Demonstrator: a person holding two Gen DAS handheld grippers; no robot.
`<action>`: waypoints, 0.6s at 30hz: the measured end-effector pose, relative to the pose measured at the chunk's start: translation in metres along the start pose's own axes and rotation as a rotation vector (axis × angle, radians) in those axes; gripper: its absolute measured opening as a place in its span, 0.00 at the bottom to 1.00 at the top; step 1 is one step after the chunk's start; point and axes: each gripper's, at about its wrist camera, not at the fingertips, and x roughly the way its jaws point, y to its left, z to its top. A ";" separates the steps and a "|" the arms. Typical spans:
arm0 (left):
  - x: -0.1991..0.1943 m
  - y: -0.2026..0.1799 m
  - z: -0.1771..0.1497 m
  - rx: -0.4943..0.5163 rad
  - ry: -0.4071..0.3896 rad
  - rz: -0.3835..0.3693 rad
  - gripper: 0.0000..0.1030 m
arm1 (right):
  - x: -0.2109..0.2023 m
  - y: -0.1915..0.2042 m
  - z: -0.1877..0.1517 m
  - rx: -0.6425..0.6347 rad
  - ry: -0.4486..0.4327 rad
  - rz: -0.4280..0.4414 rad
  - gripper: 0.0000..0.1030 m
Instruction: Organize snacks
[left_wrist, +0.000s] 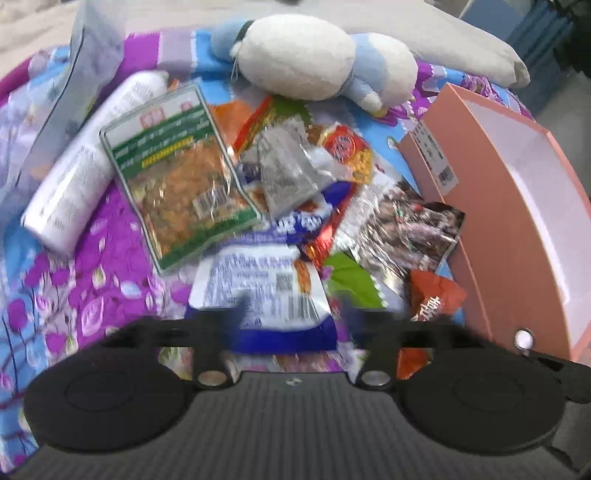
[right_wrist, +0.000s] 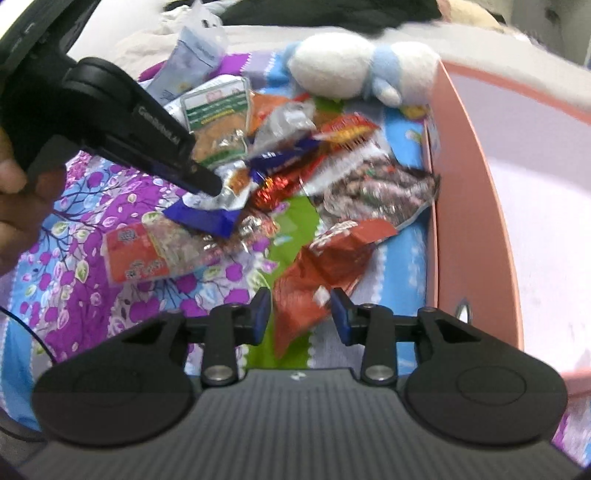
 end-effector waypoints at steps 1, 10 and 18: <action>0.002 0.001 0.001 0.001 -0.013 0.025 0.89 | 0.002 -0.001 0.000 0.019 0.005 0.007 0.49; 0.052 0.015 0.018 0.002 0.070 0.080 0.91 | 0.030 -0.006 0.007 0.116 0.032 0.018 0.76; 0.062 0.031 0.016 -0.061 0.051 0.035 0.92 | 0.051 -0.006 0.013 0.064 0.042 -0.020 0.63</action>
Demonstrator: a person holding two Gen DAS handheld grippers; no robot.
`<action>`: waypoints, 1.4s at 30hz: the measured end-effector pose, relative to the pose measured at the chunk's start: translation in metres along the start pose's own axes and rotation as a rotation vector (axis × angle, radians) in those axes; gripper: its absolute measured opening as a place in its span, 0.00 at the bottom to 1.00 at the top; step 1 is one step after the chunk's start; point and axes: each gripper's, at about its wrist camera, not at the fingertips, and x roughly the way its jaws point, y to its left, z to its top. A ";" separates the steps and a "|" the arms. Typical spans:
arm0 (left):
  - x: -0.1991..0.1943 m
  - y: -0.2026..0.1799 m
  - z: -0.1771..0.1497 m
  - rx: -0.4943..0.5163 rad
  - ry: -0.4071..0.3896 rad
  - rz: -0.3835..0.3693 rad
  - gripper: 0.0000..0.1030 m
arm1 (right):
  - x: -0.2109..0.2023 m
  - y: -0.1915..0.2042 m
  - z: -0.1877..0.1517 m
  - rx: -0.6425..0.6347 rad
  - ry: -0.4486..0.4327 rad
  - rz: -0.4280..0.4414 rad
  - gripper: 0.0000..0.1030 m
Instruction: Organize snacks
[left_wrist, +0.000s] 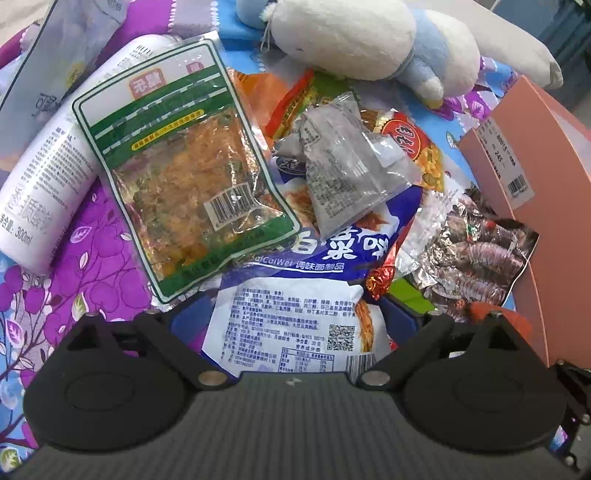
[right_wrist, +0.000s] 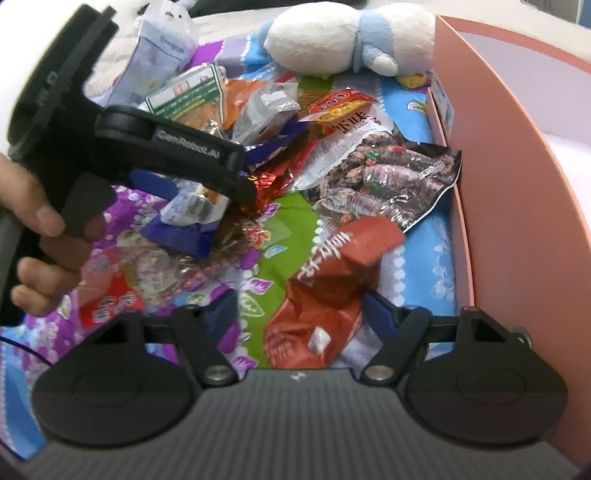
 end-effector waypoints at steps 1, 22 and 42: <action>-0.001 -0.002 -0.001 0.004 0.000 0.008 0.90 | 0.001 -0.001 0.000 0.000 0.001 -0.003 0.56; -0.070 -0.020 -0.049 -0.122 -0.015 -0.004 0.63 | -0.059 -0.001 -0.016 -0.030 -0.054 0.020 0.35; -0.182 -0.052 -0.156 -0.251 -0.181 -0.006 0.63 | -0.159 0.014 -0.057 -0.020 -0.167 0.031 0.35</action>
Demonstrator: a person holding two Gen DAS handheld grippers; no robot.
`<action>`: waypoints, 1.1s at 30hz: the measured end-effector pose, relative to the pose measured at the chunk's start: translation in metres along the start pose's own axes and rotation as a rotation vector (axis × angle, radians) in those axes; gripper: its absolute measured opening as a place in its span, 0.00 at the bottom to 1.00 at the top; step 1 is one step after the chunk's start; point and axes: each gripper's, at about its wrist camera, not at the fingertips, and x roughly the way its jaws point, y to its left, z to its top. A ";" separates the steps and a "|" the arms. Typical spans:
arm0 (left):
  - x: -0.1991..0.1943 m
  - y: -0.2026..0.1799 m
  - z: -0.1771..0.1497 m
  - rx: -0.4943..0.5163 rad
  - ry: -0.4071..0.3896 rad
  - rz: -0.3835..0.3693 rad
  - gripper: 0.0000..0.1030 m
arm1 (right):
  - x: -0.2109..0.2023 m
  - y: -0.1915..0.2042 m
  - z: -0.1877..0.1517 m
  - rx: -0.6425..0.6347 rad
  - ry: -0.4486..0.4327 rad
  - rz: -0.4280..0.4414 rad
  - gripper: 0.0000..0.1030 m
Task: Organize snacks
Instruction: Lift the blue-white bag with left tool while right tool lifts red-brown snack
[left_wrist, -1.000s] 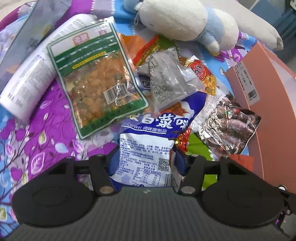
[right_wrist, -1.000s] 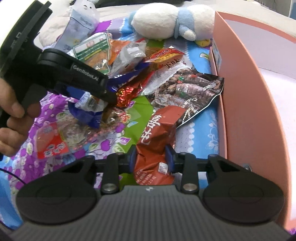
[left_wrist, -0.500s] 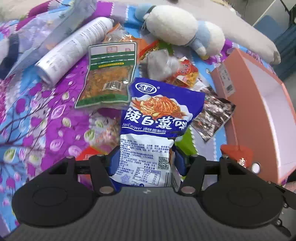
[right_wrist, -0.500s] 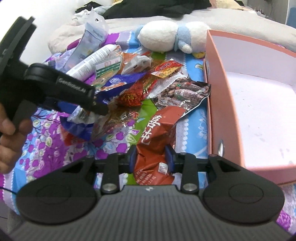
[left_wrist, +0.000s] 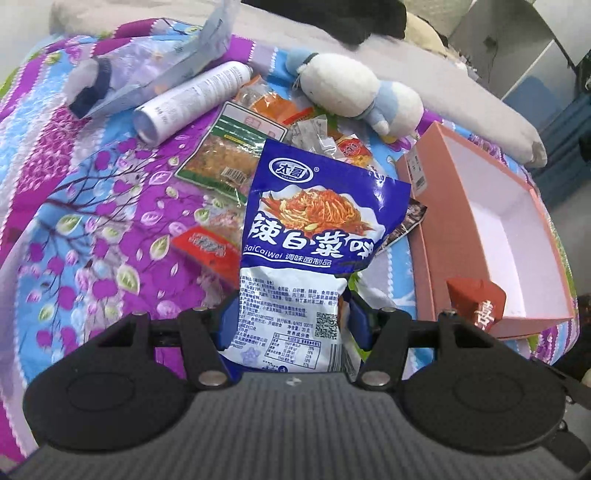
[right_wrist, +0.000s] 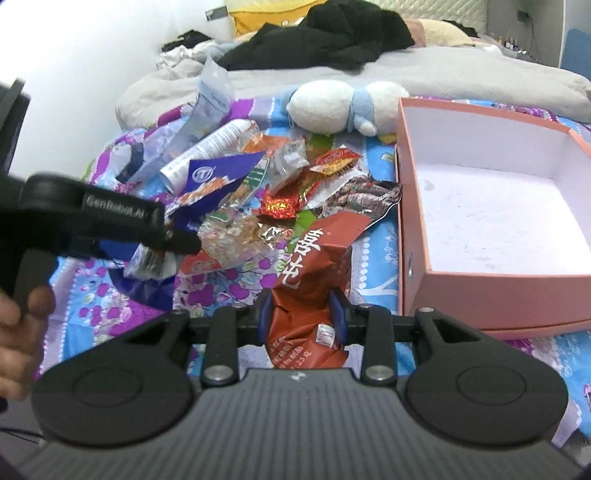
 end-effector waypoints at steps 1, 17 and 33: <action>-0.005 -0.001 -0.004 0.002 -0.006 0.004 0.63 | -0.004 0.000 -0.001 0.003 -0.004 0.000 0.35; -0.083 -0.030 -0.054 -0.001 -0.104 -0.039 0.63 | -0.070 0.006 -0.011 0.007 -0.107 0.010 0.35; -0.098 -0.072 -0.080 0.030 -0.115 -0.116 0.63 | -0.111 -0.013 -0.018 -0.001 -0.205 -0.069 0.31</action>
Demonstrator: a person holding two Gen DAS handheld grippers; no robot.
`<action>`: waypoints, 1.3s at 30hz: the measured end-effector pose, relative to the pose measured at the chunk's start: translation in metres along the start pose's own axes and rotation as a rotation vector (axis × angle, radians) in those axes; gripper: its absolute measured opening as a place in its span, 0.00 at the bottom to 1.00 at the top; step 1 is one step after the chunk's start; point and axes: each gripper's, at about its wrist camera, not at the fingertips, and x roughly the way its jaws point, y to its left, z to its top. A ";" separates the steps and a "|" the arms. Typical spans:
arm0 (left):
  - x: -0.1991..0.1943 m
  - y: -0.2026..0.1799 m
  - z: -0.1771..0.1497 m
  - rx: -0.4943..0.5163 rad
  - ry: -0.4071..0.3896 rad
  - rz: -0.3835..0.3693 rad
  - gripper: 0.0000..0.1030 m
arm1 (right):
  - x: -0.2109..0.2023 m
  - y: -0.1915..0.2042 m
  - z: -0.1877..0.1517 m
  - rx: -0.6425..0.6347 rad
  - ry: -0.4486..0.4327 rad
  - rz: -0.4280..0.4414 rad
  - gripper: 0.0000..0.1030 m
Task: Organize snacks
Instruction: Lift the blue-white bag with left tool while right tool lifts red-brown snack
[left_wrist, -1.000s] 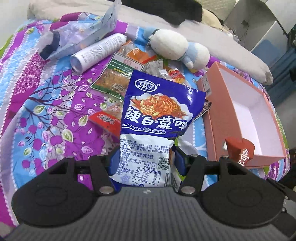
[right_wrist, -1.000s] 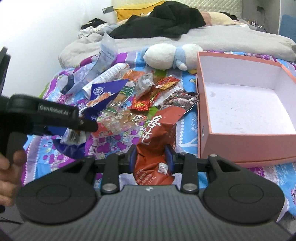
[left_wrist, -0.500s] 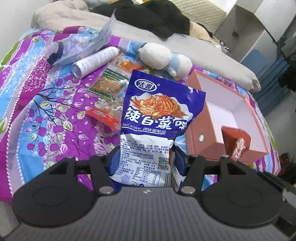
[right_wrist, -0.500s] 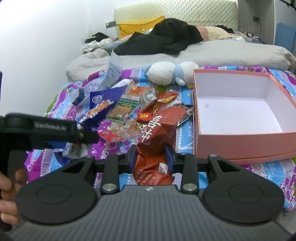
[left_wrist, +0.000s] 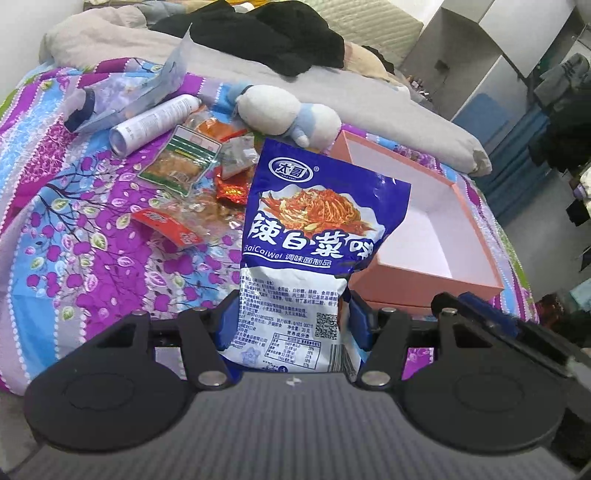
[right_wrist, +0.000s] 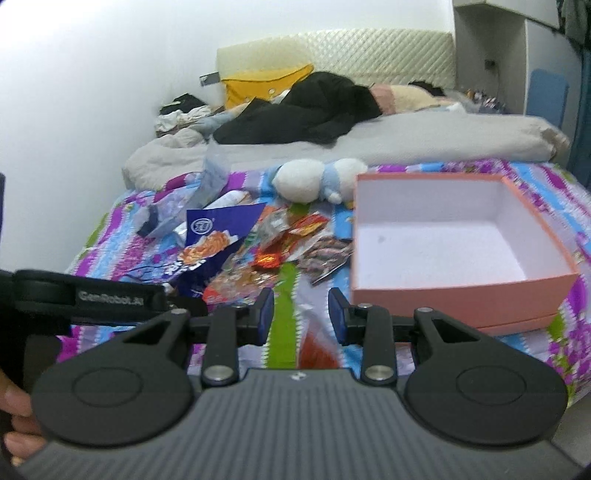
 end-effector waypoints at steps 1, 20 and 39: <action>0.002 0.000 -0.001 -0.005 0.002 -0.003 0.63 | 0.004 -0.003 -0.002 0.005 0.013 -0.003 0.22; 0.044 0.052 -0.035 -0.113 0.136 0.050 0.63 | 0.081 -0.035 -0.091 0.085 0.374 0.046 0.40; 0.061 0.068 -0.044 -0.141 0.185 0.066 0.63 | 0.146 -0.013 -0.169 -0.021 0.653 0.105 0.56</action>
